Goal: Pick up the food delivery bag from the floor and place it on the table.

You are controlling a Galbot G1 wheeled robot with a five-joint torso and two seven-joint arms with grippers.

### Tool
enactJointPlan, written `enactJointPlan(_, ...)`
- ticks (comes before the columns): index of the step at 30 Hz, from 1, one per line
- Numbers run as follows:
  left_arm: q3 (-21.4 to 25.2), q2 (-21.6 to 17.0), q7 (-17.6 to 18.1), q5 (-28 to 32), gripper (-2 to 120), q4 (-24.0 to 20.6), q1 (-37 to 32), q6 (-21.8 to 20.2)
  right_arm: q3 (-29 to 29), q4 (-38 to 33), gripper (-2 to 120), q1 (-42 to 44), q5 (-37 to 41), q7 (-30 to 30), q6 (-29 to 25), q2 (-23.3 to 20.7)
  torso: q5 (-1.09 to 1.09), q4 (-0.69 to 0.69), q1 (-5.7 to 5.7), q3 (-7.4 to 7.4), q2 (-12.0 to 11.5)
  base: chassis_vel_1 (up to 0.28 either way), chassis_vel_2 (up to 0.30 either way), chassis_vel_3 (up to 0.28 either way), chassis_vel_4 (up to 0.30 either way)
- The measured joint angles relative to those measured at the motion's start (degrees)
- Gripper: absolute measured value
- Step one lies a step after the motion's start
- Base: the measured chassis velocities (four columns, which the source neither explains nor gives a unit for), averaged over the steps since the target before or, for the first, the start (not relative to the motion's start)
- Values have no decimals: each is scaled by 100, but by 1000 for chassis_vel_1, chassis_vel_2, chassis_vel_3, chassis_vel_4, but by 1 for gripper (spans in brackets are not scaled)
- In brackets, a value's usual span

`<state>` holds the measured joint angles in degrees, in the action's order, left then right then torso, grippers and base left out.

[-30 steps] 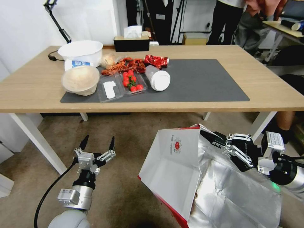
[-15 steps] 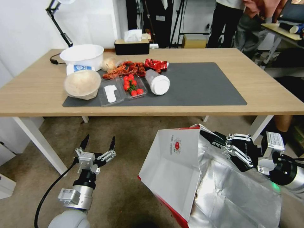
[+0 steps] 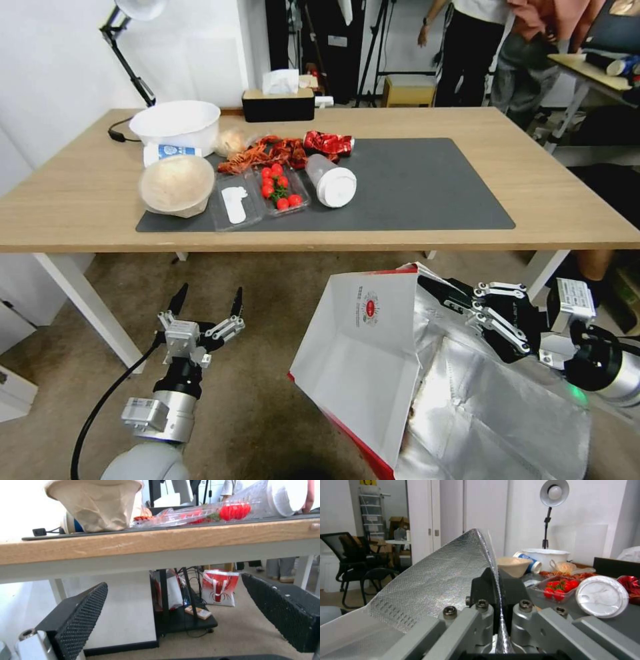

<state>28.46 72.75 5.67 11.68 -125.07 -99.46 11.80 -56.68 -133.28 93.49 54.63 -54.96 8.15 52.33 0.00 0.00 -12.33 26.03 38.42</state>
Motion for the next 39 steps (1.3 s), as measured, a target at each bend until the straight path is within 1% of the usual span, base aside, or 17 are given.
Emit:
enactJointPlan(3, 1, -11, -4, -1, 100, 0, 10, -10, -12, 1, 0, 0, 0, 0, 0, 0, 0, 0, -38, 54, 90, 0, 0, 0, 0)
enactJointPlan(7, 8, -16, -9, -1, 100, 0, 10, -11, -18, 1, 0, 1, 0, 0, 0, 0, 0, 0, -58, 86, 143, 0, 0, 0, 0)
enactJointPlan(10, 12, -17, -19, -8, 100, 1, 5, -12, -24, 7, 0, 0, 0, -1, 0, -2, 0, 0, -108, 154, 260, 0, 0, 0, 0)
enactJointPlan(15, 12, -13, -25, -18, 100, 1, 3, -13, -28, 8, 0, 8, 0, -4, 0, -4, 0, 0, -141, 205, 346, 0, 0, 0, 0)
enactJointPlan(21, 12, -13, -40, -20, 100, -3, 1, -13, -35, 7, 0, 20, -2, -17, -4, 6, 0, 0, -218, 311, 531, 0, 0, 0, 0)
enactJointPlan(26, 11, -16, -42, -20, 100, -3, 2, -13, -25, 4, 0, 21, -10, -18, -4, 20, 0, 0, -252, 357, 609, 0, 0, 0, 0)
enactJointPlan(28, 10, -20, -42, -21, 100, -3, 1, -14, -23, 2, 0, 22, -13, -18, -5, 24, 0, 0, -285, 408, 694, 0, 0, 0, 0)
enactJointPlan(33, 12, -28, -42, -21, 100, -2, 3, -15, -25, 1, 0, 21, -13, -18, -6, 24, 0, 0, -327, 466, 790, 0, 0, 0, 0)
enactJointPlan(39, 8, -21, -42, -29, 100, -3, 4, -33, -25, -2, 0, 17, -13, -18, -9, 30, 0, 0, -410, 569, 978, 0, 0, 0, 0)
